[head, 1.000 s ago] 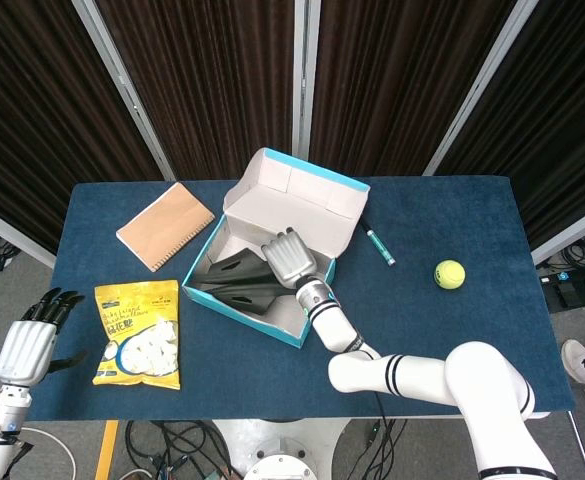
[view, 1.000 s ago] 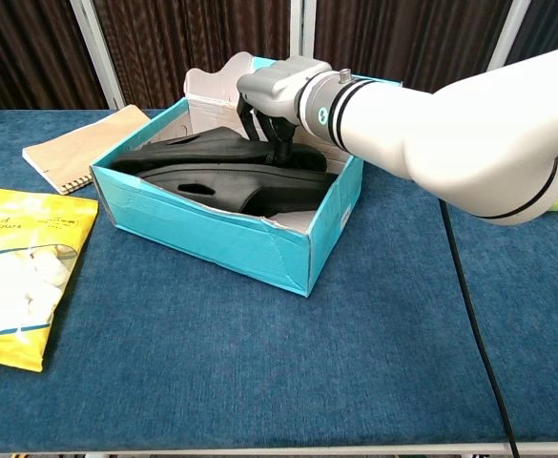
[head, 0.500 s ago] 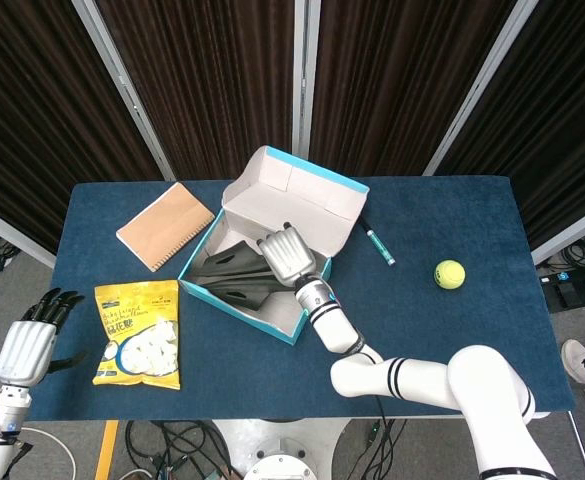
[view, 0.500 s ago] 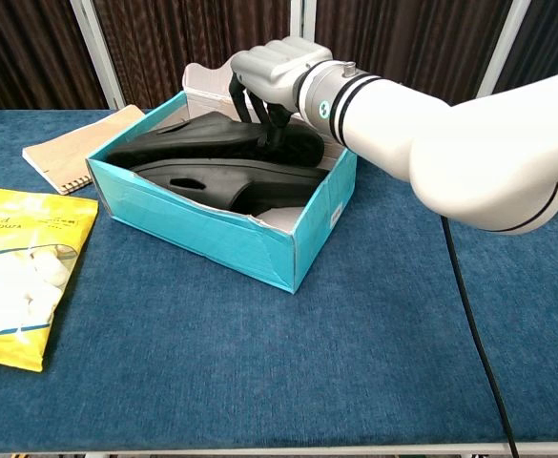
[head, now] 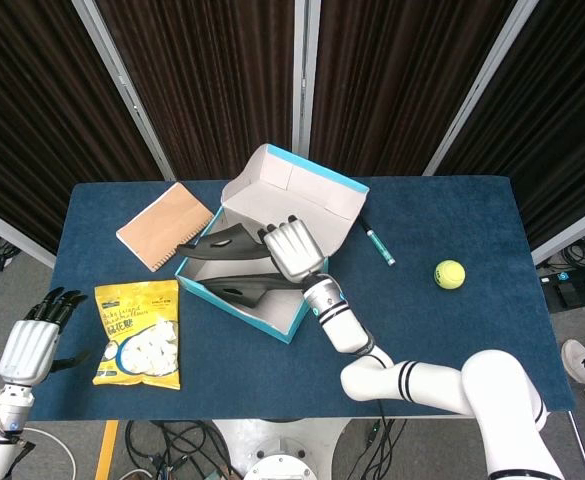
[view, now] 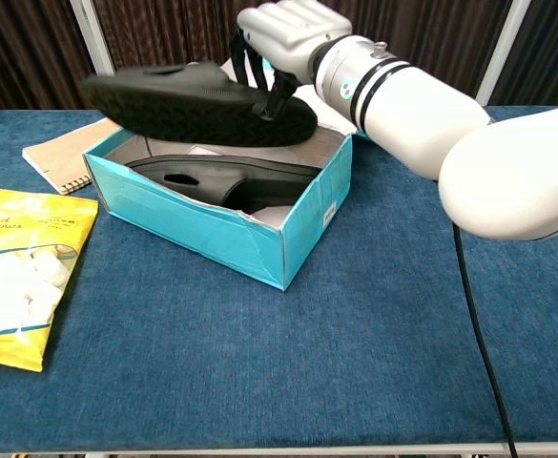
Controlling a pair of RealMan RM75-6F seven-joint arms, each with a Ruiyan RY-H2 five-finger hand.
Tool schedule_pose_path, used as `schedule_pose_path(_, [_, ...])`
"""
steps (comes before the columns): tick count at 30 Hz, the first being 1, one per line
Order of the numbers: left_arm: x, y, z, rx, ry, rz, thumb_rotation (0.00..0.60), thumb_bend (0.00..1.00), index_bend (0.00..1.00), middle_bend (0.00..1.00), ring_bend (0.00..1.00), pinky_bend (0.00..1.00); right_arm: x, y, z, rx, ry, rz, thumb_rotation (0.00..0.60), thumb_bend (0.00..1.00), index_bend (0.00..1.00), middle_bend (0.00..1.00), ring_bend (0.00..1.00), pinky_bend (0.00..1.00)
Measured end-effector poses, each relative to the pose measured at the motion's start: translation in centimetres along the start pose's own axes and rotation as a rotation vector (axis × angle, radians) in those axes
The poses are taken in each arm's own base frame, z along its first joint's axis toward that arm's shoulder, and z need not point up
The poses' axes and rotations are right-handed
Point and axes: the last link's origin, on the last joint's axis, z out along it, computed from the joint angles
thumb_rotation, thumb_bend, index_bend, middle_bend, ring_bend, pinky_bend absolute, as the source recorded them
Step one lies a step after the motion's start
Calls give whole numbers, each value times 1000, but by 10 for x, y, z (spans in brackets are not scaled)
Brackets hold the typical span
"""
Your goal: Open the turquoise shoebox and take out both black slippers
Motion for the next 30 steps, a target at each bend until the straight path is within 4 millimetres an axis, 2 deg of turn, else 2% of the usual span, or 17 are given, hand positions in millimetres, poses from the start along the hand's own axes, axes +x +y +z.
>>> schedule_pose_path(9, [1,4,2,-6,2,4,600,87,188,156,92,303,28,16,-16,-15,126,43,600,402,872,751,614,465])
schedule_pose_path(15, [2,8,4,-17,3,2,600,88,188,156,92,302,47,37,-46,-37,201,41,600,401,874,752,615,465])
schedule_pose_path(19, [2,12,6,-26,4,5,600,88,188,156,92,303,50,63,-85,-89,208,27,600,400,874,752,615,465])
schedule_pose_path(25, [2,18,7,-42,0,9,600,88,188,156,92,302,41,97,-149,-180,206,-8,600,400,874,752,615,465])
schedule_pose_path(30, [1,23,7,-55,0,8,600,87,188,156,92,303,29,113,-193,-245,189,-15,600,399,874,752,615,465])
